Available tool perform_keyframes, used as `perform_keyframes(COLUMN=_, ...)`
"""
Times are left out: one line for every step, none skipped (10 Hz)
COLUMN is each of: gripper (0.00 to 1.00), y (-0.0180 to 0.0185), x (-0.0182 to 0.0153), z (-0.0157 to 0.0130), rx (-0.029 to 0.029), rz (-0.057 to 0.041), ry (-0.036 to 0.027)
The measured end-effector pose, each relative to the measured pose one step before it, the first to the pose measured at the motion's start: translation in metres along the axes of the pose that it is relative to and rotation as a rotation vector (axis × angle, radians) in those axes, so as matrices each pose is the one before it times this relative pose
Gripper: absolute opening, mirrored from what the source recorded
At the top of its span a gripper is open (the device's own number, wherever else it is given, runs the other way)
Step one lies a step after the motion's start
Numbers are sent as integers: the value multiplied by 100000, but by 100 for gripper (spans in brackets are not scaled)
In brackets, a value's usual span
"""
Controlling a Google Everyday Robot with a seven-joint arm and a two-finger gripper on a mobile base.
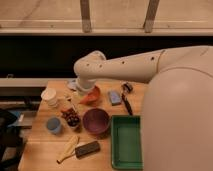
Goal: Place apple in red bowl
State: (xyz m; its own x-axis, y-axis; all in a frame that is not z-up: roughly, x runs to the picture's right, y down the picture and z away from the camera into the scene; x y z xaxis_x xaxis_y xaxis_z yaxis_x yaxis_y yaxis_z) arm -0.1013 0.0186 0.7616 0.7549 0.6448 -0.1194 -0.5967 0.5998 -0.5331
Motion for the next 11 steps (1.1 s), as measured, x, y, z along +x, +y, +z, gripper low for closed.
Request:
perform_keyframes(gripper=0, y=-1970, x=-422, z=526, rx=36, rz=1630, ry=846)
perform_keyframes(gripper=0, y=-1469, x=-467, z=847, rx=-944, rz=1683, ry=279)
perform_keyframes(gripper=0, y=-1316, x=-492, z=1669, rx=-2486, rz=2044, ry=-763)
perform_keyframes(gripper=0, y=-712, x=-128, z=1172, rx=-2002, rz=1572, ry=-1532)
perform_keyframes(gripper=0, y=-681, x=-270, z=1088, rx=-2130, rz=1413, ry=-2649)
perform_keyframes(gripper=0, y=-446, x=-222, z=1106, rx=-1977, rz=796, ry=-2621)
perform_keyframes(gripper=2, y=-348, x=-181, z=600, rx=-1634, rz=658, ry=-3012)
perform_keyframes(gripper=12, y=-743, x=175, z=297, rx=-466, rz=826, ry=-3061)
perform_keyframes(gripper=22, y=-595, x=-83, z=-80, rx=171, rz=336, ry=-2763)
perform_keyframes(gripper=33, y=-401, x=-253, z=-196, rx=697, rz=-281, ry=-1683)
perform_keyframes(gripper=43, y=-150, x=-355, z=-214, rx=748, rz=-585, ry=-979)
